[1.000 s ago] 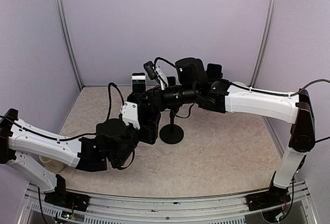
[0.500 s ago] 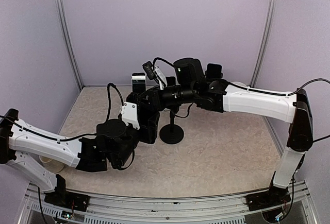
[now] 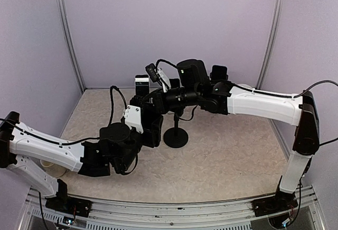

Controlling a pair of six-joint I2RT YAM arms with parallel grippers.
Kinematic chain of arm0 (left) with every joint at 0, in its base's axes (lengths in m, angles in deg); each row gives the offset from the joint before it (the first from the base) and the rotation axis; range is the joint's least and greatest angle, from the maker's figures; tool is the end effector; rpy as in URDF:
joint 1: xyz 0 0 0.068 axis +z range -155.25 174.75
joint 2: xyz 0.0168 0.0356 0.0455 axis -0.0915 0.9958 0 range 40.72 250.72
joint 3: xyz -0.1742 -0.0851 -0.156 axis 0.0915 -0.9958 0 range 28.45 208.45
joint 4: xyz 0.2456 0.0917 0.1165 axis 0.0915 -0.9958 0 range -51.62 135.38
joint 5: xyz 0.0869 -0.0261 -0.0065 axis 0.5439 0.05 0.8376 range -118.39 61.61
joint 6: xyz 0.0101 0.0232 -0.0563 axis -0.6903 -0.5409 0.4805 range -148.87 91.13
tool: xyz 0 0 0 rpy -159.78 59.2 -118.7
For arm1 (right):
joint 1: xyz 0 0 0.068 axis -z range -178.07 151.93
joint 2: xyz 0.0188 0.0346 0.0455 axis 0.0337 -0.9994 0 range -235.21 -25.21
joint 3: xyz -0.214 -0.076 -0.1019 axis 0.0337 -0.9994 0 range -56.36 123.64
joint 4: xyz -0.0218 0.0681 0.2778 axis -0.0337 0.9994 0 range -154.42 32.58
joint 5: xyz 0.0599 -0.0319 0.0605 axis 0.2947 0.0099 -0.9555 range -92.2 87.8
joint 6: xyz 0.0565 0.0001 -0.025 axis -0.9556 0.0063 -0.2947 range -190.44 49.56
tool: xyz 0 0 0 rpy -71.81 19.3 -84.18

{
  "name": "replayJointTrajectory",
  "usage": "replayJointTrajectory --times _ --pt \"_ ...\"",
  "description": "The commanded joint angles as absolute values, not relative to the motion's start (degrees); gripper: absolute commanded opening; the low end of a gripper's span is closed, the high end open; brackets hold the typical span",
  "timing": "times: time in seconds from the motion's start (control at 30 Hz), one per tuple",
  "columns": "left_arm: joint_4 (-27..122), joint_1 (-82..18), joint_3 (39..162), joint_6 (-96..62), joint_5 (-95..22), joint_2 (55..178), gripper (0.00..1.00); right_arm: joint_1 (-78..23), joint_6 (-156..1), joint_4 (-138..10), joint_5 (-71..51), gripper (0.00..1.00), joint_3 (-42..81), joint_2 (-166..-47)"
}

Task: Place the phone on the phone stand
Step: Pass from the left arm to the right

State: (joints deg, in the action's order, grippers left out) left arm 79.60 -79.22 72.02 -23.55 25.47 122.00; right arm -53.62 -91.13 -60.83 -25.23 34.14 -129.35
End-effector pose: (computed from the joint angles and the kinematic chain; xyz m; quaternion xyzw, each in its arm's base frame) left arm 0.1292 -0.3134 0.2249 0.1098 0.7112 -0.1358 0.6809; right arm 0.2499 0.3967 0.3050 -0.3493 0.7171 0.4852 0.3581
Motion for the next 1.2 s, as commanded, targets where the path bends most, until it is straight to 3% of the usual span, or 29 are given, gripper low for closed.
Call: replayJointTrajectory --times 0.0,0.17,0.33,0.57,0.93,1.17 --pt "82.72 -79.19 74.67 -24.74 23.64 121.85 0.04 -54.76 -89.73 -59.36 -28.62 0.00 34.95 -129.88" --pt "82.22 -78.99 74.17 -24.33 22.90 121.32 0.30 -54.83 -88.43 -59.24 -27.29 0.00 34.60 -128.70" --pt "82.75 -78.77 72.75 -24.48 22.53 120.09 0.67 -54.00 -87.95 -59.12 -25.80 0.00 34.61 -127.53" --pt "84.87 -78.80 69.71 -24.98 21.08 118.02 0.98 -52.11 -88.03 -59.08 -24.67 0.00 35.75 -125.92" --pt "86.43 -78.11 66.56 -25.71 22.84 115.12 0.99 -50.01 -87.31 -58.11 -24.20 0.00 36.83 -123.42" --pt "81.59 -72.38 64.69 -20.81 18.77 110.95 0.99 -47.16 -86.29 -57.60 -24.44 0.00 34.29 -118.11"
